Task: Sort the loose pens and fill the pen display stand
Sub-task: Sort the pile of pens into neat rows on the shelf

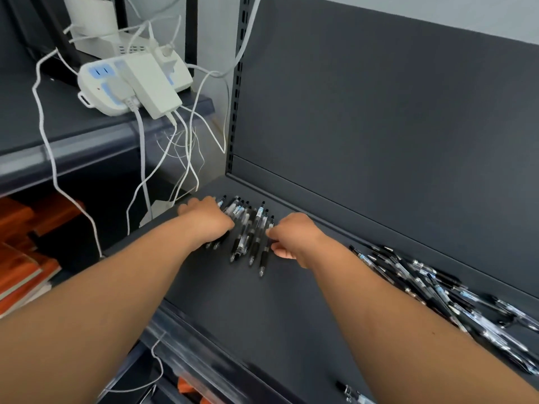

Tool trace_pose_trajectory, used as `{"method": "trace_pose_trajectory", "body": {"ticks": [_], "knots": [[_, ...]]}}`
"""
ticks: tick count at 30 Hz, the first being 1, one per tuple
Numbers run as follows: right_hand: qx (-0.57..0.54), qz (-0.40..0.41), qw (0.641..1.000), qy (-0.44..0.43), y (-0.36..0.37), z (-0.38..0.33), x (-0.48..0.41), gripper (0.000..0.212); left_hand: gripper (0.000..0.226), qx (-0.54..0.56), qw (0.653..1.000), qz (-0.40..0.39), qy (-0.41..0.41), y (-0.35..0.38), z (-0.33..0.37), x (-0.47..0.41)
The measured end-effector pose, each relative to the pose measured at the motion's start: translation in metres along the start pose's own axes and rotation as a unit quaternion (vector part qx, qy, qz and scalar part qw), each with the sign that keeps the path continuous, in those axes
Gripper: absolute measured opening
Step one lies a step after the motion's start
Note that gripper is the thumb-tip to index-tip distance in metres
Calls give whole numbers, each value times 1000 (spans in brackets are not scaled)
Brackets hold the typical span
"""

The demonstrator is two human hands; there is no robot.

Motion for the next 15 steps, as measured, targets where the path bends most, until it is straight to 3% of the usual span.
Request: {"method": "trace_pose_trajectory", "body": {"ticks": [8, 15], "knots": [[40, 8, 997, -71, 4, -4, 7, 9, 65, -24, 999, -13, 34, 1, 8, 3], [173, 35, 976, -124, -6, -11, 19, 35, 60, -22, 998, 17, 48, -1, 6, 8]]}}
Point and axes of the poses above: each hand's wrist, its own x-axis away from the middle knuckle, its own y-axis out of the palm, z = x × y, the point moved 8 cm from there along -x, towards the middle knuckle, and after that the axes turned 14 degrees about -x, right-handed, at the moved point
